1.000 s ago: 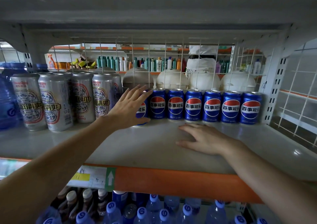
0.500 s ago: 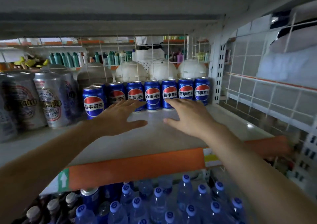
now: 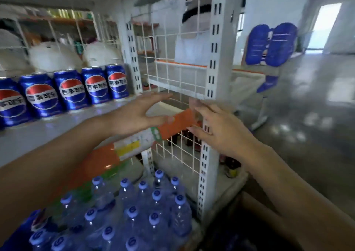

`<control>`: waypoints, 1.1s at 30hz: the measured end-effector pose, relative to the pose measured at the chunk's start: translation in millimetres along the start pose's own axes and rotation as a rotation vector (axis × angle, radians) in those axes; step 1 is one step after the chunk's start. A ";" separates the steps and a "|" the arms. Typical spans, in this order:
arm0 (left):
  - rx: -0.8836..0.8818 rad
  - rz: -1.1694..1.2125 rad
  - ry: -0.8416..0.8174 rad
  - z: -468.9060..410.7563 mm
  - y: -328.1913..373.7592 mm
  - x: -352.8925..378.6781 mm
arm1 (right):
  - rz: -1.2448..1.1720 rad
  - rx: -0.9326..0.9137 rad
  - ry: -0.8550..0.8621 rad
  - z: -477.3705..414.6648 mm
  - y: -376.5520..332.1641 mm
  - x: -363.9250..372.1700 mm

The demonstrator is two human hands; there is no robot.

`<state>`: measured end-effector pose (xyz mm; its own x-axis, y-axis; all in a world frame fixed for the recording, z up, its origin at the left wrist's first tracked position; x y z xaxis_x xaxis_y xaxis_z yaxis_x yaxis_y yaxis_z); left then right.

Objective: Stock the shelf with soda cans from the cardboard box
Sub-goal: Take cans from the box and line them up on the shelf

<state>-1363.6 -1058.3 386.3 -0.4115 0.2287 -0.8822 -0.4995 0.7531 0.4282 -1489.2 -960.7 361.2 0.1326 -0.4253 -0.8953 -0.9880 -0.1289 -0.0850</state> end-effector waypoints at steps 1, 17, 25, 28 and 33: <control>0.045 0.011 0.013 -4.9 16.3 8.1 | 0.022 0.036 -0.002 14.6 9.5 -3.2; 0.312 0.009 -0.513 -23.1 111.9 299.7 | -0.051 0.592 -0.288 282.8 142.2 80.3; 0.123 -0.266 -0.726 -1.0 51.2 448.8 | -0.175 0.637 -0.454 324.8 176.5 195.6; 0.089 -0.305 -0.760 10.4 27.2 494.9 | -0.257 0.648 -0.502 335.0 185.6 244.3; 0.008 -0.337 -0.841 31.4 -4.8 561.6 | -0.297 0.648 -0.604 356.8 200.7 318.9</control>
<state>-1568.4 -914.1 -117.3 0.4497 0.3685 -0.8136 -0.4864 0.8651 0.1229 -1673.5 -802.6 -97.3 0.5027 0.1059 -0.8580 -0.7958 0.4443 -0.4114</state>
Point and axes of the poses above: each hand's wrist, its own z-axis away from the middle knuckle, its own x-axis out of the palm, y = z × x, the point moved 7 cm from there along -z, towards the middle knuckle, and after that the axes turned 11 degrees about -x, right-handed, at the moved point
